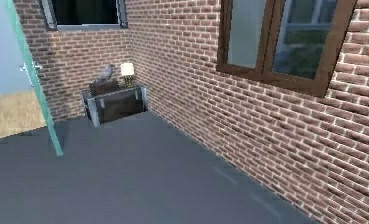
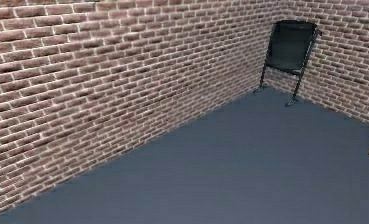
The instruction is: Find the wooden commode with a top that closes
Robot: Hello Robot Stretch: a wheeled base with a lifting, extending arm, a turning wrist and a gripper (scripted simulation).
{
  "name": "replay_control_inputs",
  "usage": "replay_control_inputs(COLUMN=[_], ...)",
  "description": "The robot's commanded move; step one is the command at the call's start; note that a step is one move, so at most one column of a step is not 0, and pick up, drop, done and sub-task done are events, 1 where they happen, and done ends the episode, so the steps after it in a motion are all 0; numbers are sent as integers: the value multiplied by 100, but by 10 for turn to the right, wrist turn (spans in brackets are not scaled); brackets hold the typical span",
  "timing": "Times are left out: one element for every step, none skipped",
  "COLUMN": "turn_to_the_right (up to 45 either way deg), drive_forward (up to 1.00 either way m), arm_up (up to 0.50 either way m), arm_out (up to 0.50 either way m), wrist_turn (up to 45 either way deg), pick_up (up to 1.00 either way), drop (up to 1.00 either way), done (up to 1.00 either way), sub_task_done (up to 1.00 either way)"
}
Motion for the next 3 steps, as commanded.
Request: replay_control_inputs(turn_to_the_right=[0,-450,-120], drive_forward=[15,0,0], arm_up=[0,0,0], arm_out=[0,0,0], wrist_turn=[0,0,0], pick_up=[0,0,0], drop=[0,0,0], done=[0,0,0], sub_task_done=[0,0,0])
